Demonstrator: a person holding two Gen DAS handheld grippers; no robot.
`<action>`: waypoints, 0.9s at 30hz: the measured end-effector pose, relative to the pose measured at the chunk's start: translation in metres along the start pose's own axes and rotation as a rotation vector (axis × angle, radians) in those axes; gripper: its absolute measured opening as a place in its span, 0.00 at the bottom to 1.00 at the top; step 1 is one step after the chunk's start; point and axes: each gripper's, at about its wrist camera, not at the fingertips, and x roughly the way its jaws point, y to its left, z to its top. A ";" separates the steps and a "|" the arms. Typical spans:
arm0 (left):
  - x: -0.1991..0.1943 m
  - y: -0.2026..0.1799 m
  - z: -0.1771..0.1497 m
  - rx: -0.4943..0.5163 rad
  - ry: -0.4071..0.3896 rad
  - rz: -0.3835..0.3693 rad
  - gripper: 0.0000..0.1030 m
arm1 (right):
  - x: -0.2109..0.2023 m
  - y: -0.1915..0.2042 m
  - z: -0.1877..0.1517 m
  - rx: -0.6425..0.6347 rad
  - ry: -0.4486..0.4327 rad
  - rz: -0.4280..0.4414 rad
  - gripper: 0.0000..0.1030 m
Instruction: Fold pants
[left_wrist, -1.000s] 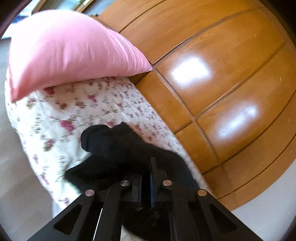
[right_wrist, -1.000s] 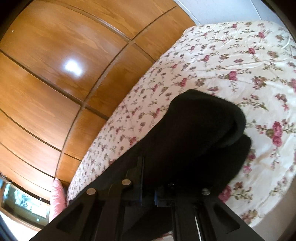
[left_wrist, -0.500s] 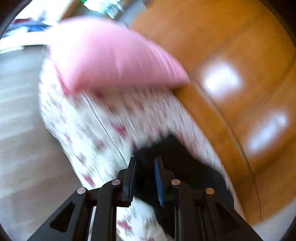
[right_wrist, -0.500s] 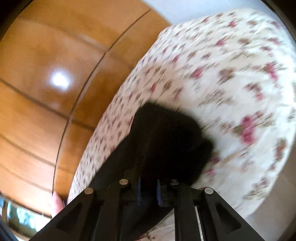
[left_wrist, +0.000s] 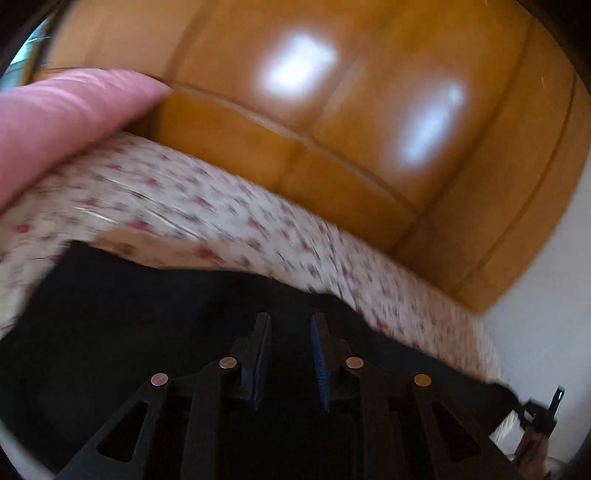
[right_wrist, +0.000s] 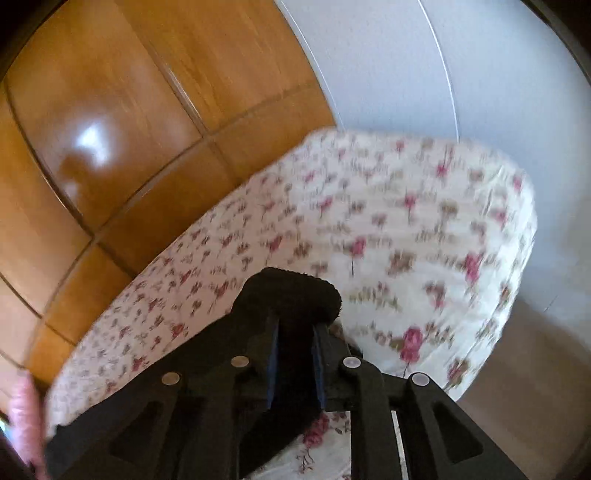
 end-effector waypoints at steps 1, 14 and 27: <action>0.016 0.000 0.002 0.016 0.015 0.002 0.22 | 0.003 -0.005 -0.001 0.000 0.019 -0.001 0.18; 0.037 0.093 0.005 0.041 0.012 0.273 0.03 | 0.004 -0.057 -0.010 0.179 0.012 0.059 0.33; 0.002 0.056 0.005 -0.041 -0.106 0.164 0.27 | 0.007 -0.026 -0.025 0.102 -0.001 -0.053 0.48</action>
